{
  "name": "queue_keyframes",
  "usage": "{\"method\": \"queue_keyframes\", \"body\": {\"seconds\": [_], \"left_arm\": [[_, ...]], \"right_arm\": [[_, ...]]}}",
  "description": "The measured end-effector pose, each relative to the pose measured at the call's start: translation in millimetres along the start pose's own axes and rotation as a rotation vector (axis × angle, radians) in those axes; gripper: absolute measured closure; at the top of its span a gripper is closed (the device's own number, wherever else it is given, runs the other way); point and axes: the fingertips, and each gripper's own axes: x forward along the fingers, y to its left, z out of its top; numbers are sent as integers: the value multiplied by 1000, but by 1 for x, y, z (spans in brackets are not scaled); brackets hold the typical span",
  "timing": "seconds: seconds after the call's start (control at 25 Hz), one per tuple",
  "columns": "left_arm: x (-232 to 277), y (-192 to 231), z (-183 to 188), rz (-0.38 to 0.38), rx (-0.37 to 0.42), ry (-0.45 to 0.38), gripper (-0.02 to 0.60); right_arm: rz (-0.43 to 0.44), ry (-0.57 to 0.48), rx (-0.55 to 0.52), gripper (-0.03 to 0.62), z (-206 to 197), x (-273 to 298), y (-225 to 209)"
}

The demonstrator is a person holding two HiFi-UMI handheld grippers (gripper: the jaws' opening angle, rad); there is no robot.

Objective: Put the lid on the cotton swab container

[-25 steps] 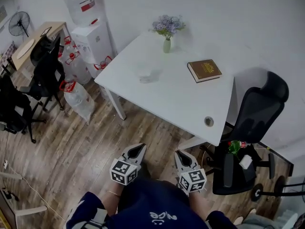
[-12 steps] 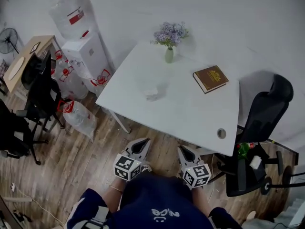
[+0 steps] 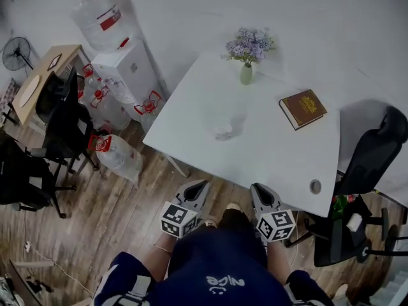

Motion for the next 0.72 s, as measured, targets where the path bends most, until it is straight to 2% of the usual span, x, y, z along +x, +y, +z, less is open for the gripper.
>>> {"method": "queue_keyframes", "body": {"seconds": [0.24, 0.56, 0.72], "left_arm": [[27, 31, 11, 53, -20, 4, 560], [65, 64, 42, 135, -36, 1, 560], [79, 72, 41, 171, -68, -5, 561]], "right_arm": [[57, -11, 7, 534, 31, 53, -23], [130, -11, -56, 534, 101, 124, -44], [129, 94, -107, 534, 107, 156, -57]]}}
